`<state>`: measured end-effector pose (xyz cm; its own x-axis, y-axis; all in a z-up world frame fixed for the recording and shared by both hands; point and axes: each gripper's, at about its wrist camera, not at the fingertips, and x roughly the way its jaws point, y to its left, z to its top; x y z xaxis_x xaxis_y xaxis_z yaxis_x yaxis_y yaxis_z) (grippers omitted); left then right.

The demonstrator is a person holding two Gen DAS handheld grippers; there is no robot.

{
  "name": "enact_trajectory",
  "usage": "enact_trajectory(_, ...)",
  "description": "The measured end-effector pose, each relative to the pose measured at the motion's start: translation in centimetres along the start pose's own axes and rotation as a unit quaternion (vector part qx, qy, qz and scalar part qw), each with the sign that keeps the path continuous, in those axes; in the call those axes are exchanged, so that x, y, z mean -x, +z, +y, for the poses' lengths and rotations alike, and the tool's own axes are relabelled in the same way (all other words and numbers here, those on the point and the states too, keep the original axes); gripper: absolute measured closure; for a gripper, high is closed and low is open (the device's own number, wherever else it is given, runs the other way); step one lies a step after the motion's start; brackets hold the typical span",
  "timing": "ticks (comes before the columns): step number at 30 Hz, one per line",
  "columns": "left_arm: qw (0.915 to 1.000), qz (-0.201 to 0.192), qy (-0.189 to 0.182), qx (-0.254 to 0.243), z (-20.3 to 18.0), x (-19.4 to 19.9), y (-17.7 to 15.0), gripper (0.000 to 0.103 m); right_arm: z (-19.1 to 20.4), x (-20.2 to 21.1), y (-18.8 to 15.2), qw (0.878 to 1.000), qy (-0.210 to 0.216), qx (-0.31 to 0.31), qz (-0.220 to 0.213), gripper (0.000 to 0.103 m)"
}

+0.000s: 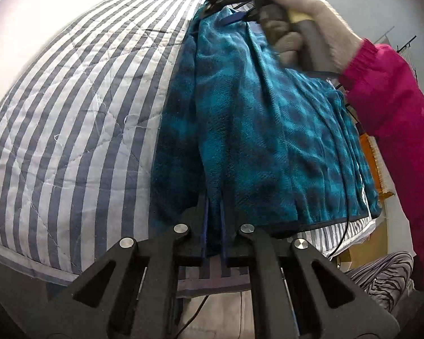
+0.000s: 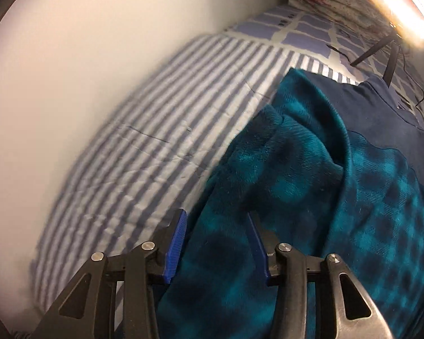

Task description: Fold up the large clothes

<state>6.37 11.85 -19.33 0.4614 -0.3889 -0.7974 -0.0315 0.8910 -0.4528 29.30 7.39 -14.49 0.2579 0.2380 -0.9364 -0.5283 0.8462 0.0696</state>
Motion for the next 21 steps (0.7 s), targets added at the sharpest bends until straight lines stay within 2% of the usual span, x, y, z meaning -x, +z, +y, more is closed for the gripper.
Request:
enact_trajectory(4, 1.0, -0.004, -0.005, 0.001, 0.3, 0.4, -0.1, 0.1, 0.5, -1.9, 0.6, 0.999, -0.035, 0.004, 0.022, 0.097)
enact_trajectory(6, 0.9999, -0.008, -0.009, 0.006, 0.4, 0.9, -0.4, 0.1, 0.2, -1.8, 0.7, 0.999, -0.036, 0.001, 0.017, 0.101)
enact_trajectory(11, 0.9999, -0.011, 0.001, 0.006, 1.1, 1.4, -0.9, 0.1, -0.8, -0.5, 1.9, 0.999, 0.006, -0.032, -0.025, 0.103)
enact_trajectory(14, 0.9997, -0.013, 0.015, 0.011, 1.1, 1.1, -0.9, 0.1, -0.5, -2.0, 2.2, 0.999, 0.031, -0.029, -0.019, 0.103)
enact_trajectory(15, 0.9996, -0.014, 0.02, 0.011, 1.2, 1.2, -0.9, 0.1, -0.3, -2.6, 2.0, 0.999, 0.033, -0.026, -0.016, 0.101)
enact_trajectory(16, 0.9996, -0.014, 0.02, 0.014, 1.3, 1.3, -0.8, 0.098, -0.3, -3.2, 1.8, 0.999, 0.041, -0.026, -0.013, 0.093)
enact_trajectory(17, 0.9996, -0.015, 0.011, 0.022, 1.6, 1.6, -0.7, 0.091, -0.6, -3.2, 1.6, 0.998, 0.052, -0.032, -0.01, 0.088)
enact_trajectory(18, 0.9991, -0.025, 0.003, 0.033, 2.0, 2.1, -0.6, 0.08, -0.9, -2.9, 1.5, 0.997, 0.065, -0.038, -0.012, 0.079)
enact_trajectory(19, 0.9985, -0.035, 0.0, 0.042, 2.4, 2.6, -0.5, 0.07, -1.6, -1.8, 1.1, 0.995, 0.09, -0.045, -0.027, 0.078)
enact_trajectory(20, 0.9973, -0.049, -0.005, 0.054, 2.9, 3.2, -0.3, 0.05, -2.4, -0.3, 0.7, 0.992, 0.104, -0.047, -0.048, 0.078)
enact_trajectory(21, 0.996, -0.058, -0.012, 0.067, 3.5, 3.5, 0.0, 0.043, -2.9, 0.7, 0.3, 0.991, 0.107, -0.045, -0.063, 0.078)
